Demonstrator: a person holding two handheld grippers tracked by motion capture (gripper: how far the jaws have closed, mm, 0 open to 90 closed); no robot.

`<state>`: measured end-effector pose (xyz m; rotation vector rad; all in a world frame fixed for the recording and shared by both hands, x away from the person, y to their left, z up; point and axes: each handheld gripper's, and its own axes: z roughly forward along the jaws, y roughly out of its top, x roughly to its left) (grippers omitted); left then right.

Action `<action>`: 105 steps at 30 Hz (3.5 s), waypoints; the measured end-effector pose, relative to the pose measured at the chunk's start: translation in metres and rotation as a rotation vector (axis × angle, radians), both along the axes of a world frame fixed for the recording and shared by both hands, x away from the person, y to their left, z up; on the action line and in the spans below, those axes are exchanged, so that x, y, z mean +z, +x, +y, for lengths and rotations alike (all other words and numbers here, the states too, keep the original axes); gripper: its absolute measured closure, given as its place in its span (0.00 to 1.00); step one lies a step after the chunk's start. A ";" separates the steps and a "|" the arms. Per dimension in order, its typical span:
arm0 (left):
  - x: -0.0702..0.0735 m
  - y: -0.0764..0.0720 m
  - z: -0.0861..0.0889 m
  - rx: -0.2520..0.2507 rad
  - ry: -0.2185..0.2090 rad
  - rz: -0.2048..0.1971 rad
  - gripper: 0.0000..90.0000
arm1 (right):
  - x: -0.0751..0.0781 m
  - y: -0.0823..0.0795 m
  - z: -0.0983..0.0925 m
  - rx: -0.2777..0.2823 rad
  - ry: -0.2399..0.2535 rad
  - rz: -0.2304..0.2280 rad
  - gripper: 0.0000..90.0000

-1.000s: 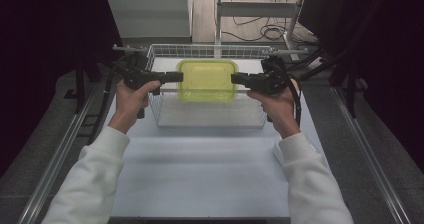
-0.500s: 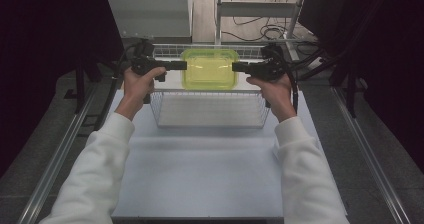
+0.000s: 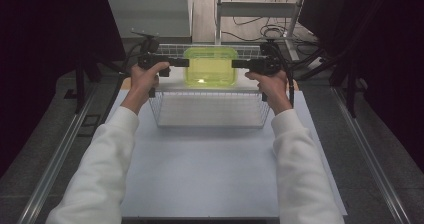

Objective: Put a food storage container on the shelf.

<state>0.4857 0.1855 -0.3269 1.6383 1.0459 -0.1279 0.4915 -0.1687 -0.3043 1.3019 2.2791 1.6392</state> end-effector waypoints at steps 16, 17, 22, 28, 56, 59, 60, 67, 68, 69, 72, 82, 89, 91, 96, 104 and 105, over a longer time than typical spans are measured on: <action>-0.015 0.030 0.003 0.101 -0.147 0.152 0.87 | -0.017 0.030 0.000 -0.099 0.146 0.152 0.85; -0.016 0.031 0.003 0.104 -0.152 0.155 0.87 | -0.018 0.032 0.000 -0.109 0.155 0.158 0.84; -0.020 0.034 0.002 0.113 -0.164 0.169 0.85 | -0.024 0.038 0.002 -0.153 0.202 0.188 0.84; -0.022 0.033 -0.002 0.139 -0.126 0.151 0.79 | -0.030 0.042 0.004 -0.192 0.219 0.206 0.81; 0.007 -0.054 0.020 0.206 0.035 -0.192 0.37 | 0.003 -0.031 -0.012 -0.133 -0.024 -0.084 0.34; 0.001 -0.070 0.026 0.163 0.064 -0.189 0.36 | 0.002 -0.042 -0.016 -0.111 -0.062 -0.088 0.32; 0.000 -0.075 0.028 0.146 0.078 -0.184 0.36 | 0.002 -0.046 -0.017 -0.103 -0.077 -0.089 0.32; -0.013 -0.113 0.032 0.080 0.214 -0.200 0.37 | -0.005 -0.079 -0.028 -0.015 -0.193 -0.083 0.34; -0.015 -0.118 0.031 0.066 0.228 -0.200 0.37 | -0.007 -0.084 -0.029 0.000 -0.208 -0.080 0.34; -0.018 -0.123 0.030 0.058 0.237 -0.202 0.37 | -0.010 -0.088 -0.030 0.012 -0.221 -0.077 0.34; -0.026 -0.138 0.026 0.040 0.253 -0.202 0.37 | -0.019 -0.100 -0.032 0.031 -0.244 -0.074 0.34; -0.065 -0.175 0.016 -0.016 0.310 -0.150 0.36 | -0.068 -0.144 -0.046 0.092 -0.305 -0.001 0.37; -0.093 -0.188 0.013 -0.024 0.307 -0.088 0.36 | -0.103 -0.157 -0.061 0.105 -0.333 0.084 0.37; -0.095 -0.189 0.011 -0.024 0.348 -0.087 0.36 | -0.107 -0.157 -0.062 0.103 -0.338 0.090 0.37; -0.103 -0.189 0.010 -0.024 0.346 -0.075 0.36 | -0.120 -0.157 -0.064 0.112 -0.376 0.130 0.37; -0.109 -0.184 0.008 -0.020 0.373 -0.056 0.35 | -0.131 -0.157 -0.069 0.108 -0.394 0.154 0.37; -0.109 -0.184 0.010 -0.017 0.371 -0.055 0.35 | -0.131 -0.157 -0.070 0.105 -0.391 0.154 0.37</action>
